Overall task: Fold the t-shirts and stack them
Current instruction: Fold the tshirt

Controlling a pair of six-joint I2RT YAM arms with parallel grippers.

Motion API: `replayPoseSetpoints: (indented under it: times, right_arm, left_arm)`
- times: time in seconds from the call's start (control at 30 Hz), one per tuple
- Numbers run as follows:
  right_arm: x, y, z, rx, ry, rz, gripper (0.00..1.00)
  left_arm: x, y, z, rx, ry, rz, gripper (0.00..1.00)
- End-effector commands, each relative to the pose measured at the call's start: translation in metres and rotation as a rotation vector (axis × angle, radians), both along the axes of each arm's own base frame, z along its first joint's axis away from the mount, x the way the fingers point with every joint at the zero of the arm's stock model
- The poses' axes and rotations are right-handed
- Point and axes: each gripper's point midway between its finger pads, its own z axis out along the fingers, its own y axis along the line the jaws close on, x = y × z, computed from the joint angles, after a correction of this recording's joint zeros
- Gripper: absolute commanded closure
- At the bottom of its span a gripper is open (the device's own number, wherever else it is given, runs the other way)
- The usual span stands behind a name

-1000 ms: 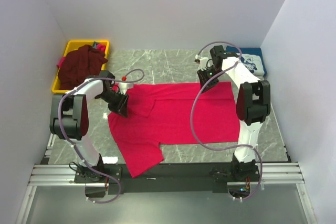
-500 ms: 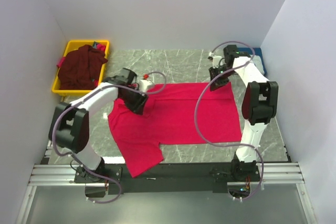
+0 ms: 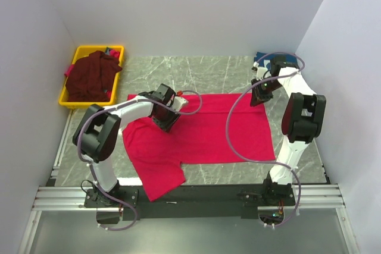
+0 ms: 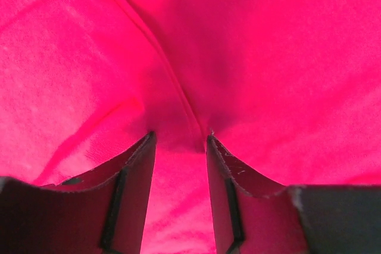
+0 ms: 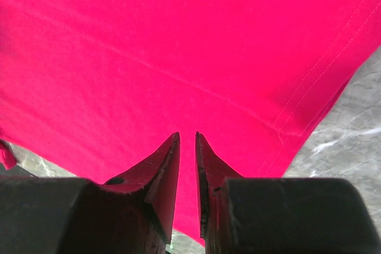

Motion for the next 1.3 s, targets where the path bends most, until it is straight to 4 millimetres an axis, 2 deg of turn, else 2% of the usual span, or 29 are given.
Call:
replayPoseSetpoints:
  times: [0.0, 0.13, 0.23, 0.37, 0.47, 0.63, 0.77, 0.9, 1.03, 1.17, 1.27]
  right_arm:
    - [0.0, -0.004, 0.023, 0.004, -0.063, 0.002, 0.76]
    - [0.001, -0.009, 0.025, -0.002, -0.068, -0.005, 0.76]
    - [0.002, -0.014, 0.025, -0.008, -0.068, -0.011, 0.76]
    - [0.003, -0.017, 0.024, -0.005, -0.066, -0.016, 0.76]
    - [0.003, -0.016, 0.022, 0.001, -0.059, -0.018, 0.76]
    - [0.004, -0.014, 0.021, 0.011, -0.054, -0.015, 0.76]
    - [0.003, -0.015, 0.02, 0.01, -0.05, -0.014, 0.76]
    - [0.003, -0.015, 0.018, 0.007, -0.044, -0.012, 0.76]
    - [0.001, -0.016, 0.017, 0.003, -0.041, -0.01, 0.76]
    - [0.002, -0.016, 0.015, 0.0, -0.041, -0.009, 0.76]
    - [0.004, -0.018, 0.011, -0.008, -0.04, -0.014, 0.76]
  left_arm:
    - [0.018, -0.014, 0.009, -0.015, -0.057, 0.015, 0.55]
    - [0.013, -0.015, 0.001, 0.008, -0.042, 0.0, 0.6]
    - [0.009, -0.015, -0.001, 0.012, -0.024, -0.004, 0.68]
    - [0.006, -0.02, 0.013, -0.013, -0.023, -0.009, 0.87]
    - [0.002, -0.023, 0.025, -0.029, -0.023, -0.016, 0.93]
    - [-0.007, -0.026, 0.036, -0.049, 0.017, -0.024, 0.94]
    - [-0.011, -0.037, 0.044, -0.099, 0.055, -0.03, 0.96]
    - [-0.017, -0.046, 0.044, -0.139, 0.113, -0.031, 0.9]
    - [-0.022, -0.053, 0.048, -0.182, 0.141, -0.044, 0.65]
    - [-0.022, -0.053, 0.062, -0.223, 0.123, -0.051, 0.56]
    - [-0.007, -0.042, 0.078, -0.268, 0.087, -0.007, 0.53]
